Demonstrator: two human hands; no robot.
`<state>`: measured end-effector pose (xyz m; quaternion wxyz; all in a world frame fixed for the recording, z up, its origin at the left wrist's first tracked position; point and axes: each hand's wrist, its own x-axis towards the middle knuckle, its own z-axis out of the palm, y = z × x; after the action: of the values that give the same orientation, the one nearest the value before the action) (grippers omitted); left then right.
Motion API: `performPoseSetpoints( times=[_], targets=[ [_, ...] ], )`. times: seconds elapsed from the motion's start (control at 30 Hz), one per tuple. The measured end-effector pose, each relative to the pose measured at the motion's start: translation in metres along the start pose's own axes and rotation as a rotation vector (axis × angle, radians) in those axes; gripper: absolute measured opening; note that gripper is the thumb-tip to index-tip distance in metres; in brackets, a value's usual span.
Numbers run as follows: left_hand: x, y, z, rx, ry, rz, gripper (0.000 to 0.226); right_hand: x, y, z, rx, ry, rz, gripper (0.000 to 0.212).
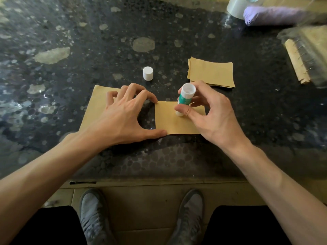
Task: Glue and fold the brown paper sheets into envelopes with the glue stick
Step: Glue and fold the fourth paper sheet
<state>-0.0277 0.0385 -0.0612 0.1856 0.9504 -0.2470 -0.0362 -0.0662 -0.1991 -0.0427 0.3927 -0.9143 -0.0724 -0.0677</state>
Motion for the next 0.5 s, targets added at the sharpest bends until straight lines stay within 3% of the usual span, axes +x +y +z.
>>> performPoseSetpoints(
  times=[0.2,0.5],
  targets=[
    [0.000,0.000,0.000,0.018,-0.009,-0.015,0.090,-0.001,-0.003,-0.007,-0.101,-0.100,-0.001,0.027],
    [0.001,0.000,0.001,0.014,-0.012,-0.016,0.090,-0.009,0.000,-0.017,-0.173,-0.016,0.011,0.032]
  ],
)
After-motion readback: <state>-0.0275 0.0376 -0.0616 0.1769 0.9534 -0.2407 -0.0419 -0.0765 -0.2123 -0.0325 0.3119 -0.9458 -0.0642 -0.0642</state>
